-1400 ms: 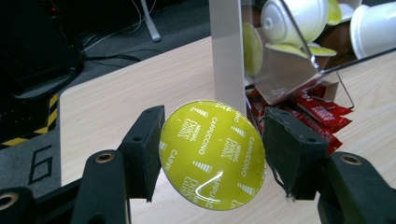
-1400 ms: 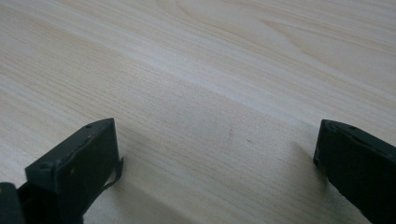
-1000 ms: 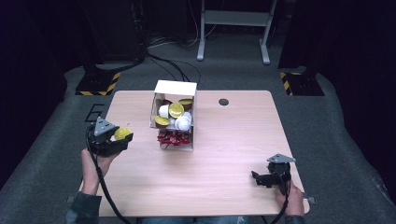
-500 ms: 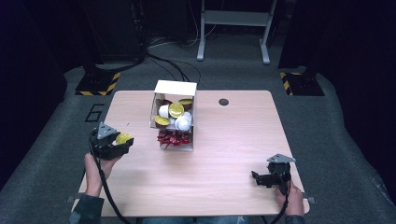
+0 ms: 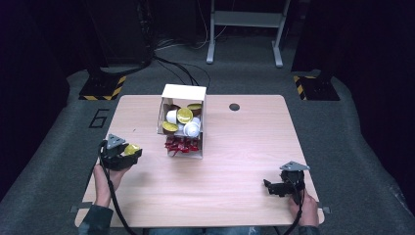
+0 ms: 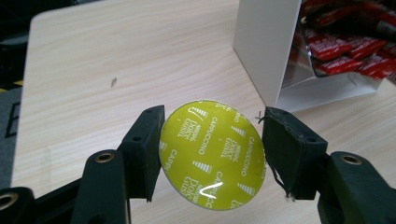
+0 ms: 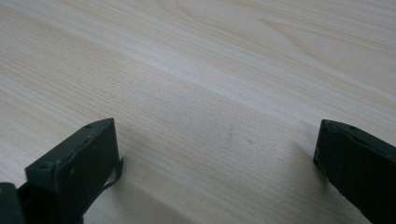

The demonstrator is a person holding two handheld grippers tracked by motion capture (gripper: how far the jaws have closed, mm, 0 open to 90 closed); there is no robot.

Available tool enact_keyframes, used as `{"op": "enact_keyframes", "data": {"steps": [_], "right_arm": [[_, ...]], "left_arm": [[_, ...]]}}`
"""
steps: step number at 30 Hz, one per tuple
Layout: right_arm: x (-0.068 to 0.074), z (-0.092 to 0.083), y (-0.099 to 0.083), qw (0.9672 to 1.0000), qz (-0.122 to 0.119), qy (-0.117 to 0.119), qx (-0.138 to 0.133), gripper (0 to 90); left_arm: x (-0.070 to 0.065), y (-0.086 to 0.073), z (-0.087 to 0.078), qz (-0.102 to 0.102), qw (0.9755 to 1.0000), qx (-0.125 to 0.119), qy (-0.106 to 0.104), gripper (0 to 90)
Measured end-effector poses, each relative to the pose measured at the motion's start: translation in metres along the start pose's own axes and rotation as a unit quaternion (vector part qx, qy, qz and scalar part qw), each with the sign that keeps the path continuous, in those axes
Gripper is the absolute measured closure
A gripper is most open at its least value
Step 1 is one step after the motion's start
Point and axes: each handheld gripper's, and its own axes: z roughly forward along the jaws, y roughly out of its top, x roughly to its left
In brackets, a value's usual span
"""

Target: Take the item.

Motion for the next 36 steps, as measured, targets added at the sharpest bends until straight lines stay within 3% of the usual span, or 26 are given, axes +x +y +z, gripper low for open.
{"op": "enact_keyframes", "data": {"steps": [21, 26, 27, 31, 33, 36], "right_arm": [[0.000, 0.000, 0.000, 1.0000, 0.000, 0.000, 0.000, 0.0], [0.000, 0.000, 0.000, 1.0000, -0.004, -0.004, 0.002, 0.0], [0.000, 0.000, 0.000, 1.0000, -0.004, -0.004, 0.003, 0.0], [0.000, 0.000, 0.000, 1.0000, -0.004, -0.003, 0.001, 0.0], [0.000, 0.000, 0.000, 1.0000, -0.004, -0.003, 0.001, 0.0], [0.000, 0.000, 0.000, 1.0000, -0.003, -0.003, 0.001, 0.0]], "left_arm": [[0.008, -0.027, 0.046, -0.036, 0.9984, 0.043, -0.002, 40.6], [0.011, -0.032, 0.051, -0.034, 0.9979, 0.055, -0.006, 40.5], [0.011, -0.033, 0.052, -0.041, 0.9980, 0.047, -0.007, 40.5], [0.011, -0.033, 0.052, -0.038, 0.9981, 0.048, -0.006, 40.1], [0.011, -0.033, 0.052, -0.046, 0.9976, 0.052, -0.010, 38.3], [0.010, -0.031, 0.049, -0.054, 0.9968, 0.057, -0.014, 25.5]]}}
